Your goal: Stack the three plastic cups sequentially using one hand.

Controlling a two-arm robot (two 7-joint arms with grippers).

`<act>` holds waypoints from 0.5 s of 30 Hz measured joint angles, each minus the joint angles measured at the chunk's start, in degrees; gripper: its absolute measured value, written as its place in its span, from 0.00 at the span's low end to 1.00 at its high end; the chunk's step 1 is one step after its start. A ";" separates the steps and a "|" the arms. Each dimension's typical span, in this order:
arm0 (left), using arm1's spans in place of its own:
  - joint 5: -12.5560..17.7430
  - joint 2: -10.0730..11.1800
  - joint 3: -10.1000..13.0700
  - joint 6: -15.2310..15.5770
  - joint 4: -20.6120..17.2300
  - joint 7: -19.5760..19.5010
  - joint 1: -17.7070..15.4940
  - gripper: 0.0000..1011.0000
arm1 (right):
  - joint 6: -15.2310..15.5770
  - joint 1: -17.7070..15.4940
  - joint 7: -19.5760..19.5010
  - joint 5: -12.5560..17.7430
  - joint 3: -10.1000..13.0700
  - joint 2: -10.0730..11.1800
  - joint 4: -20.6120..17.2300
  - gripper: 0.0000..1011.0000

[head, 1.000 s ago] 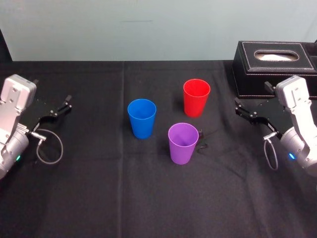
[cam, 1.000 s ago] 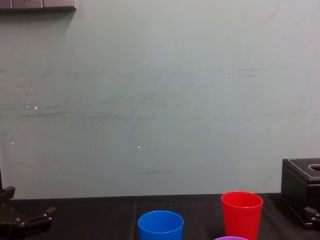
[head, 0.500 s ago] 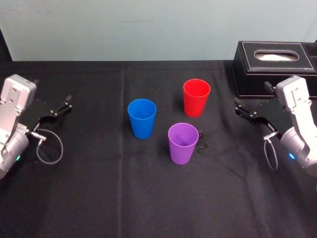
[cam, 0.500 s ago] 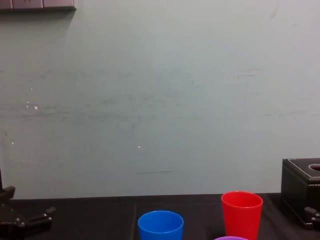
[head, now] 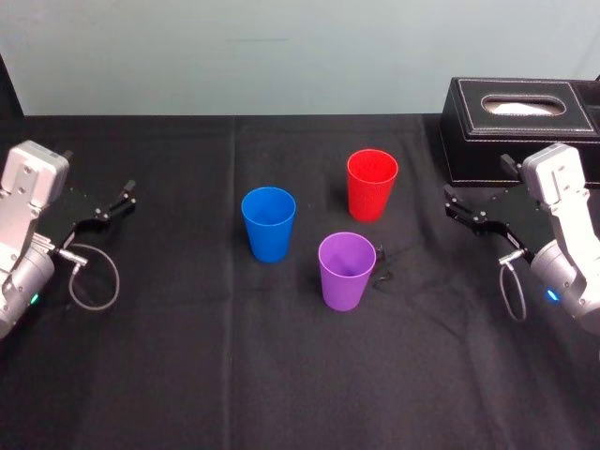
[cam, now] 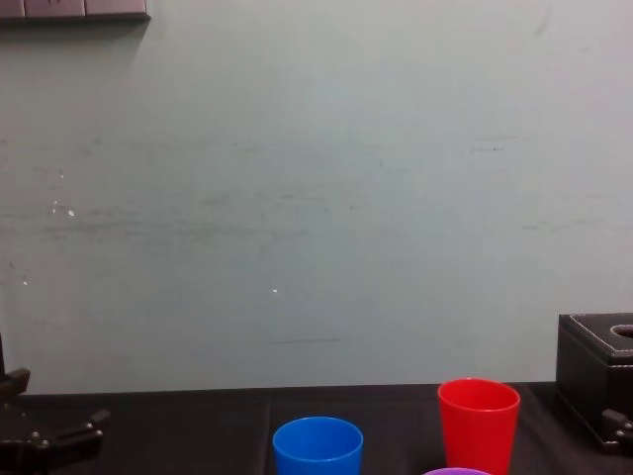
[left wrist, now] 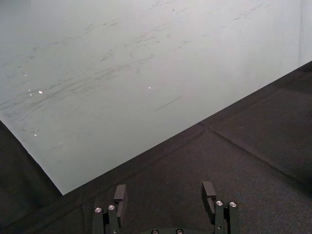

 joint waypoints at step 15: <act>0.00 0.00 0.00 0.00 0.00 0.00 0.00 0.99 | 0.00 0.00 0.00 0.00 0.00 0.00 0.00 0.99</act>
